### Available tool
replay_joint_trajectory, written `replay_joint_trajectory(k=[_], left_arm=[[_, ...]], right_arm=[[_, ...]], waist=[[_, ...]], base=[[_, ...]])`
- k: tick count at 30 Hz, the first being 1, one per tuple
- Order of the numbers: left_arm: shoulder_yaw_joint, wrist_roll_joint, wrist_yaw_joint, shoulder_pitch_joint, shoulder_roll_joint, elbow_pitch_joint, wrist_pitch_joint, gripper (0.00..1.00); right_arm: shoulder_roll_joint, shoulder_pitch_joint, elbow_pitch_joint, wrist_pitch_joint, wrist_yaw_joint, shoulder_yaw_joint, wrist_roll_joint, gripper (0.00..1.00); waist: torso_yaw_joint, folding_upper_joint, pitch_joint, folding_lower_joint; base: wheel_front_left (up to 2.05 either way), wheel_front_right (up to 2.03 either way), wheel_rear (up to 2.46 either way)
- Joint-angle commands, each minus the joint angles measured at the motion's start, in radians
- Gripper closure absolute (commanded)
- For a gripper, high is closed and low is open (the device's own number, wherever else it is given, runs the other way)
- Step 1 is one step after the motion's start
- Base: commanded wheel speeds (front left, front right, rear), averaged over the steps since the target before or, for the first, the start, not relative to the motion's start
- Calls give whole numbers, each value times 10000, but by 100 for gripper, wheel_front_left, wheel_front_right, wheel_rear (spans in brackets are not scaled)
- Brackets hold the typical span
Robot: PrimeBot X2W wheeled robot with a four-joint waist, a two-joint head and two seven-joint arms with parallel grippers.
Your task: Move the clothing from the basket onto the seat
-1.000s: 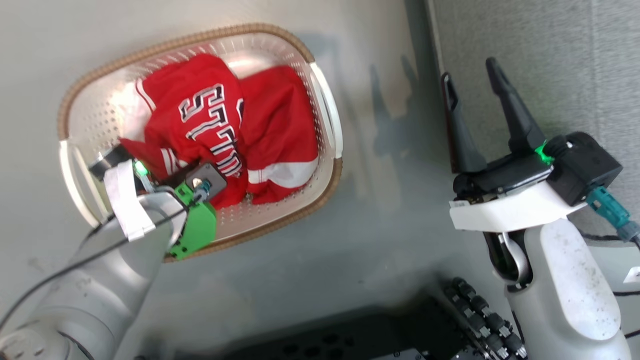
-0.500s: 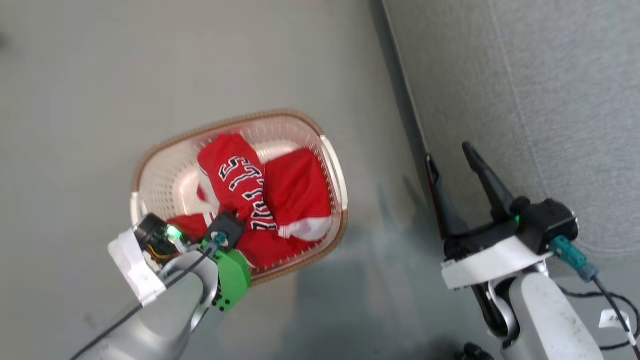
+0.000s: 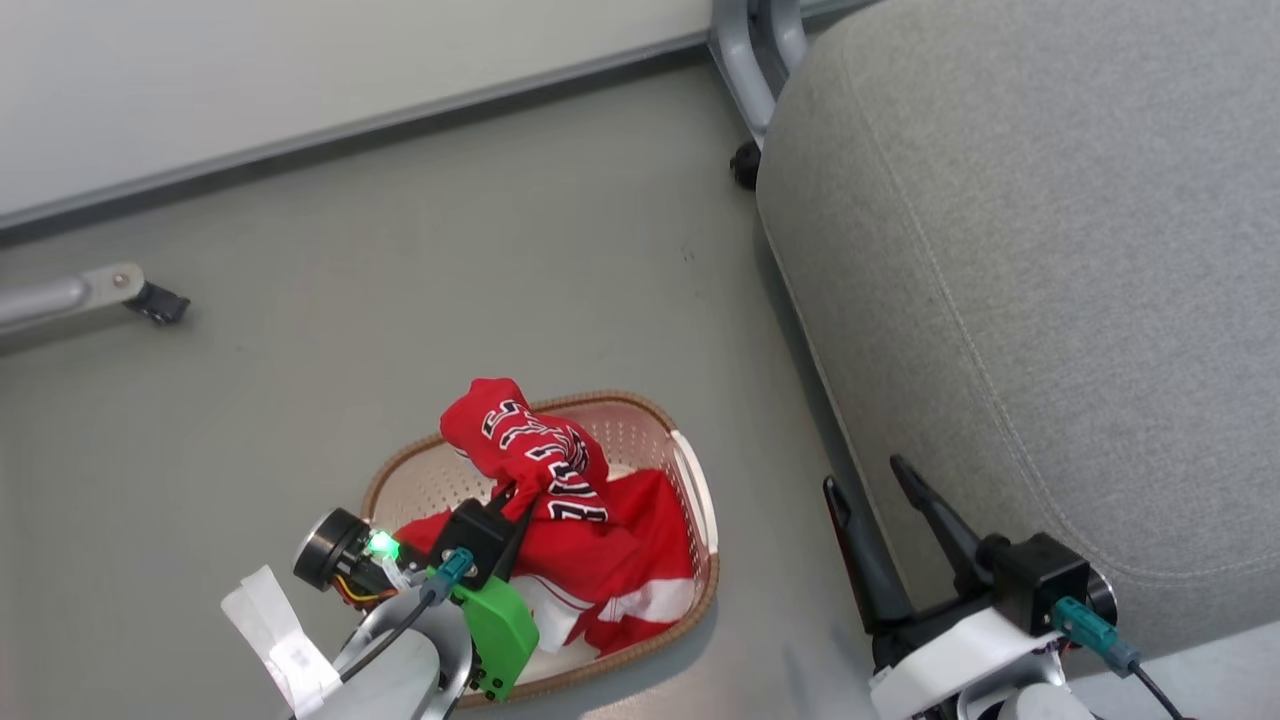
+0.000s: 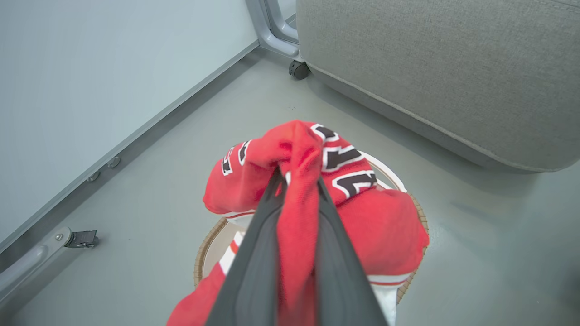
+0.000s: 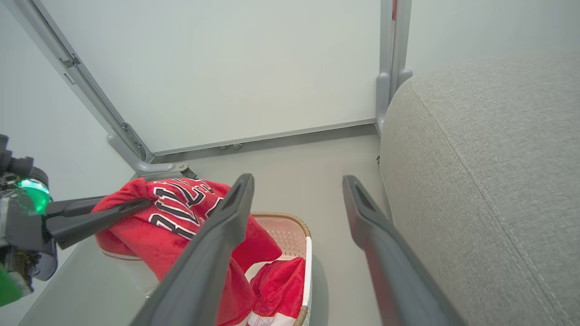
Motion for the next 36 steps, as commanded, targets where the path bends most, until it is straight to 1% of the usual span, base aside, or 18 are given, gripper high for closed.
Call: replay_joint_trajectory(k=[1,6,12,21,27,30,36], left_arm=[[52,77,41,284,31,-107,-35,100],[295,328,69,545,3,-738,-36,100],[520,581,81,661,-61,-1471,-36,100],[406,687,-266,653,-511,-2305,-36,100],[317,301,-598,704,-922,-2727,41,100],[278,18,-793,702,-1124,-3037,210,100],[51,-344,-1078,792,-1338,-3801,649,100]], right_arm=[[-47,273,70,-6,-17,51,59,0],[-47,608,152,-6,-17,244,71,0],[-48,682,173,-6,-17,712,-56,0],[-210,224,73,-6,-16,1666,-266,0],[-452,-112,330,-6,-16,2201,-647,0],[-512,-236,627,-8,-16,2177,-1021,0],[-390,-156,1162,-6,-17,1691,-1742,0]], waist=[[151,0,-1633,1],[82,0,-2121,1],[33,0,-2311,1],[141,0,-2364,1],[241,0,-2338,1],[290,0,-2306,1],[371,0,-2302,1]], base=[[0,0,0],[0,0,0],[0,0,0],[0,0,0],[0,0,0],[0,0,0],[0,0,0]])
